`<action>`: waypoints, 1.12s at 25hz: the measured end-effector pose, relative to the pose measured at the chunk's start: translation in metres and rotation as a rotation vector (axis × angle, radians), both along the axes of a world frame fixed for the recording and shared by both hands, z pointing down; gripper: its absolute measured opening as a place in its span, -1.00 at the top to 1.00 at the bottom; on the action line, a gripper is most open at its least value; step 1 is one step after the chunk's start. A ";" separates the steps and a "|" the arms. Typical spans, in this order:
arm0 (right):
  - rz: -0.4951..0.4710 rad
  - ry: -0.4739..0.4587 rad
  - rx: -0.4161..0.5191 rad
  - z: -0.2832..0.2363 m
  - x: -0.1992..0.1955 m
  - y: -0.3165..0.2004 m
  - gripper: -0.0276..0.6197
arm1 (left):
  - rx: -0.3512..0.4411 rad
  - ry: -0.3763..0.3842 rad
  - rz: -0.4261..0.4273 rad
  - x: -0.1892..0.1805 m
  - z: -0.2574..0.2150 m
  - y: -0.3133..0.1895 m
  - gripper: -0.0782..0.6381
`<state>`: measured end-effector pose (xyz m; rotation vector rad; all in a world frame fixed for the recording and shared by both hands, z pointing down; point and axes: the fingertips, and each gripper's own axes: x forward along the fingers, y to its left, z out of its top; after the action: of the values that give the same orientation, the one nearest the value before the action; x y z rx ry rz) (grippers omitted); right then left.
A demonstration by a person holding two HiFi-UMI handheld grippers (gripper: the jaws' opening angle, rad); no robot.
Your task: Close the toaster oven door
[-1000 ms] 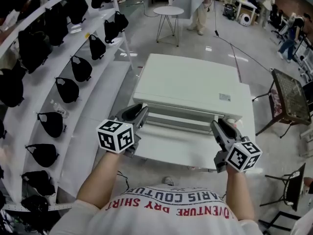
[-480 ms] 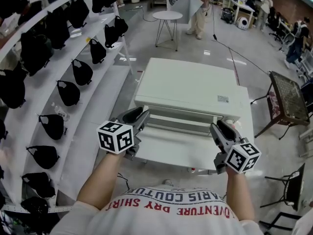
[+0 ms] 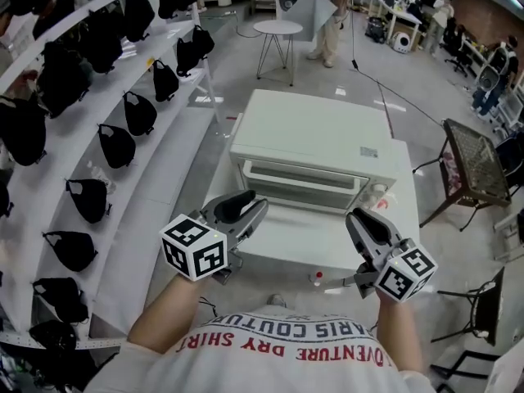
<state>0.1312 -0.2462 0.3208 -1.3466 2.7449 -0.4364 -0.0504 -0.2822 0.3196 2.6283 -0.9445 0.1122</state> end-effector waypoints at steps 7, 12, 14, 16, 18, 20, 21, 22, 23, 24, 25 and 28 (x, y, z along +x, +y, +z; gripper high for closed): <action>-0.076 -0.007 0.051 -0.015 -0.029 0.054 0.79 | 0.041 -0.012 0.098 0.017 -0.012 0.064 0.47; -0.079 -0.059 0.045 -0.017 -0.035 0.082 0.82 | 0.051 0.018 0.166 0.027 -0.018 0.102 0.63; -0.082 -0.071 0.042 -0.017 -0.036 0.093 0.82 | 0.052 0.045 0.185 0.030 -0.022 0.113 0.65; -0.085 -0.076 0.046 -0.019 -0.037 0.103 0.83 | 0.061 0.047 0.199 0.034 -0.024 0.122 0.66; -0.083 -0.065 0.056 -0.020 -0.037 0.112 0.84 | 0.075 0.035 0.208 0.037 -0.024 0.130 0.66; -0.070 -0.051 0.061 -0.019 -0.035 0.119 0.84 | 0.087 0.031 0.209 0.039 -0.025 0.137 0.66; -0.063 -0.047 0.058 -0.017 -0.035 0.122 0.84 | 0.092 0.035 0.205 0.039 -0.025 0.140 0.66; -0.061 -0.047 0.049 -0.014 -0.034 0.125 0.84 | 0.094 0.040 0.198 0.039 -0.026 0.142 0.66; -0.062 -0.049 0.037 -0.011 -0.035 0.127 0.84 | 0.093 0.047 0.192 0.038 -0.026 0.143 0.66; -0.063 -0.053 0.027 -0.009 -0.035 0.130 0.84 | 0.089 0.053 0.187 0.037 -0.026 0.145 0.66; -0.065 -0.056 0.019 -0.007 -0.036 0.132 0.84 | 0.083 0.057 0.184 0.036 -0.025 0.146 0.66; -0.066 -0.060 0.008 -0.005 -0.036 0.137 0.84 | 0.061 0.062 0.181 0.036 -0.022 0.151 0.66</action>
<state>0.0952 -0.1092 0.3162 -1.2239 2.7456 -0.4613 -0.0147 -0.1312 0.2971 2.7525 -0.6989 0.0470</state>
